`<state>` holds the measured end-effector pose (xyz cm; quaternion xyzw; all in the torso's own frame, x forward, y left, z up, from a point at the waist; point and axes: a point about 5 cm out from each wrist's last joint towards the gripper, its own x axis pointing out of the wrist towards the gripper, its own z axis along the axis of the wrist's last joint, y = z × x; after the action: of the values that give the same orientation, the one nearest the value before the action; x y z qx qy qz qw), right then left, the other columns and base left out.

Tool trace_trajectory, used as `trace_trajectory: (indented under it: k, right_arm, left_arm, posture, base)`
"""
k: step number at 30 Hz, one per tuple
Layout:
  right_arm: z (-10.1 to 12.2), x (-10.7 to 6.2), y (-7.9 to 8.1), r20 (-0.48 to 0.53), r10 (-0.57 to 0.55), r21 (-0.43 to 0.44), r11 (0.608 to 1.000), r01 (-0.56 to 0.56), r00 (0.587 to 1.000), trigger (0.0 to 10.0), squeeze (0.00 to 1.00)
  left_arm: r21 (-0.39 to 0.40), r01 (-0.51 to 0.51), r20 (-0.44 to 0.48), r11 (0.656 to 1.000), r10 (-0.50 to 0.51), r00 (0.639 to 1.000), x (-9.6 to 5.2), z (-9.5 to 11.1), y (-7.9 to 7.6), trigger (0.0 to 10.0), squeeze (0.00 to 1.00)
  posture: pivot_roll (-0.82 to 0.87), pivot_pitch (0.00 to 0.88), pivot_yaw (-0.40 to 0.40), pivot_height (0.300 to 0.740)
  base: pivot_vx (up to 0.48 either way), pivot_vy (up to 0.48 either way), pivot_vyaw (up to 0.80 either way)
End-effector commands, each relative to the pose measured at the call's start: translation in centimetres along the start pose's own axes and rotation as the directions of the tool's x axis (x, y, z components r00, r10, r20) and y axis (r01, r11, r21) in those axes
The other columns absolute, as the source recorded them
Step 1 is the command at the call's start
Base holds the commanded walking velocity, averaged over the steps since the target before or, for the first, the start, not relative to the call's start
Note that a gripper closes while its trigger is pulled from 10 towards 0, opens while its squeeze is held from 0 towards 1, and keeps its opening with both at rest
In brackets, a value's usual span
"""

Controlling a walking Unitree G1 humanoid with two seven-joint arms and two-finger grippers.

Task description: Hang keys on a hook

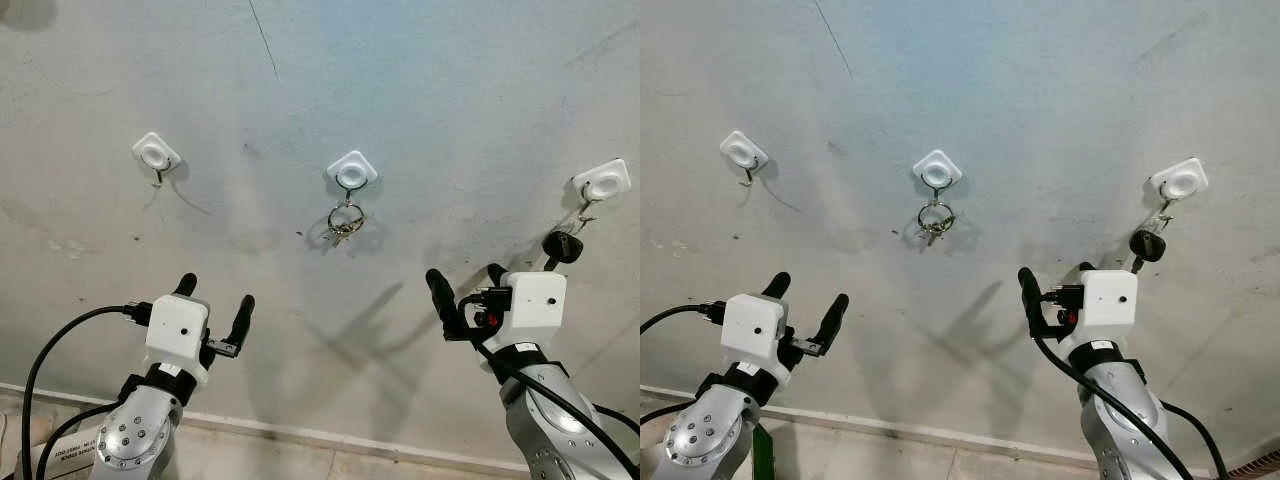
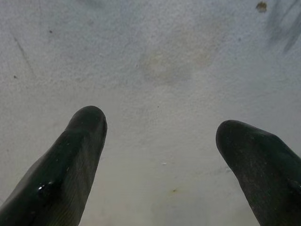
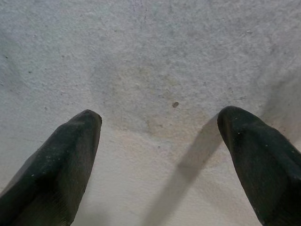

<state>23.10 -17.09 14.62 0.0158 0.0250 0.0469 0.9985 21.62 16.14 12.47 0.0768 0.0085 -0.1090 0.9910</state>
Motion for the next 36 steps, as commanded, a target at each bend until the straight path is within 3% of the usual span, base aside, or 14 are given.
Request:
trace_trajectory:
  k: [1, 12, 36]
  right_arm:
    - [-0.04, 0.16, 0.10, 0.000, 0.001, 0.007, 1.000, -0.001, 1.000, 10.0, 0.00]
    - [-0.14, 0.20, 0.14, -0.002, 0.000, 0.006, 1.000, 0.000, 1.000, 10.0, 0.00]
    - [-0.25, 0.33, 0.28, -0.006, 0.004, 0.010, 1.000, -0.004, 1.000, 10.0, 0.00]
  left_arm:
    - [0.001, 0.013, -0.016, 1.000, -0.013, 1.000, 0.06, -0.27, -0.04, 10.0, 0.00]
    - [-0.002, 0.017, -0.018, 1.000, -0.017, 1.000, 0.12, -0.25, -0.03, 10.0, 0.00]
    - [-0.010, 0.029, -0.021, 1.000, -0.029, 0.999, 0.24, -0.24, -0.06, 10.0, 0.00]
  posture:
    - [0.03, 0.000, 0.037, 0.740]
    - [0.03, 0.000, 0.040, 0.740]
    - [0.04, 0.000, 0.039, 0.740]
  base:
    - [0.000, 0.000, 0.00]
    - [-0.117, 0.000, 0.00]
    - [-0.354, 0.000, 0.00]
